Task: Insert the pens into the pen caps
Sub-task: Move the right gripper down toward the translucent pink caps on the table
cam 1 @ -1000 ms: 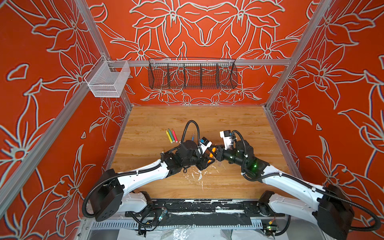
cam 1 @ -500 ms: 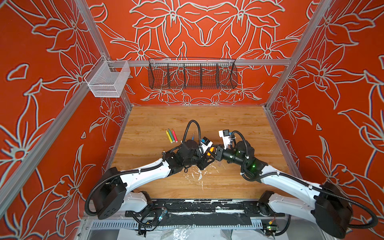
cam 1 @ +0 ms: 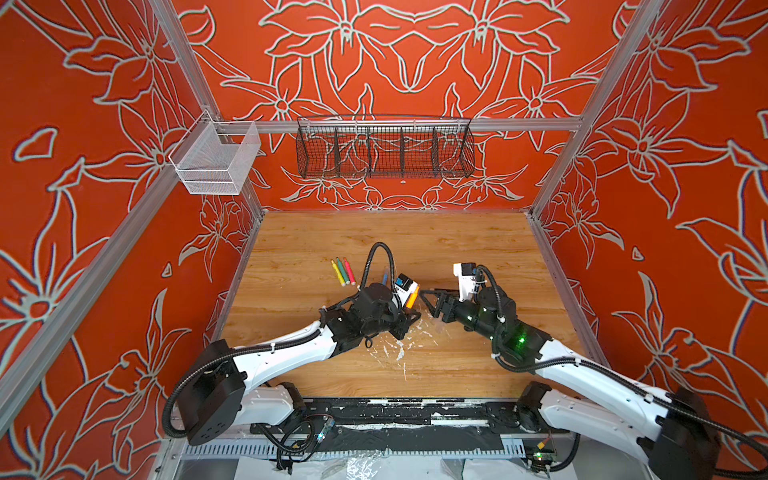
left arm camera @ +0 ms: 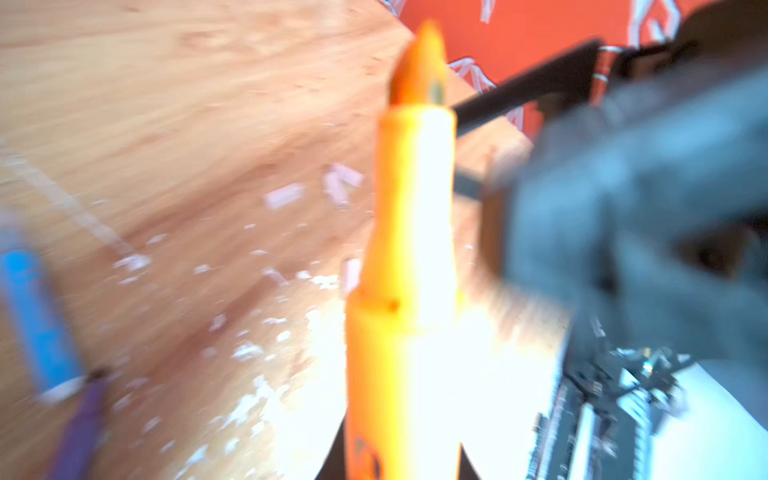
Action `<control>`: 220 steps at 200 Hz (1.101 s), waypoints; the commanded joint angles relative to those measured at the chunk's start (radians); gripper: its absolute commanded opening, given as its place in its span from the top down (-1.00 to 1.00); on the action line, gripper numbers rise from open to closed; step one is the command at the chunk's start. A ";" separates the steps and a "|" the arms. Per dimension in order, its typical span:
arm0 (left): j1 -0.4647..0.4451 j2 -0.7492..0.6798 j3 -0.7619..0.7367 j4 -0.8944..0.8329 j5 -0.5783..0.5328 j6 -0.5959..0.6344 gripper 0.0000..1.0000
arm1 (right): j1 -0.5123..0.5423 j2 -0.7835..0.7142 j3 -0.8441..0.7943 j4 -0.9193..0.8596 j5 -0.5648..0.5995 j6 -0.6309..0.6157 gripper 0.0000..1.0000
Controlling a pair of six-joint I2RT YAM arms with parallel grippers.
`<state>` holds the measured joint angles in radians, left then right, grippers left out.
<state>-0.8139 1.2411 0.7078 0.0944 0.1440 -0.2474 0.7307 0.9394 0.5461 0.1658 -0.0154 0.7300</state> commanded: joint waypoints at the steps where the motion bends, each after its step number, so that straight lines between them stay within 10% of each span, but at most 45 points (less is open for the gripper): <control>1: 0.048 -0.101 -0.051 0.064 -0.096 -0.040 1.00 | -0.014 0.010 0.030 -0.225 0.258 0.037 -0.48; 64: 0.114 -0.223 -0.148 0.111 -0.138 -0.080 1.00 | -0.036 0.328 0.341 -0.707 0.503 0.121 -0.51; 220: 0.114 -0.197 -0.135 0.107 -0.112 -0.080 1.00 | -0.228 0.630 0.390 -0.610 0.174 0.090 -0.22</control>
<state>-0.7040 1.0355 0.5587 0.1738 0.0238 -0.3153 0.5323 1.5295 0.9249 -0.4732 0.2295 0.8196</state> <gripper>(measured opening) 0.151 0.626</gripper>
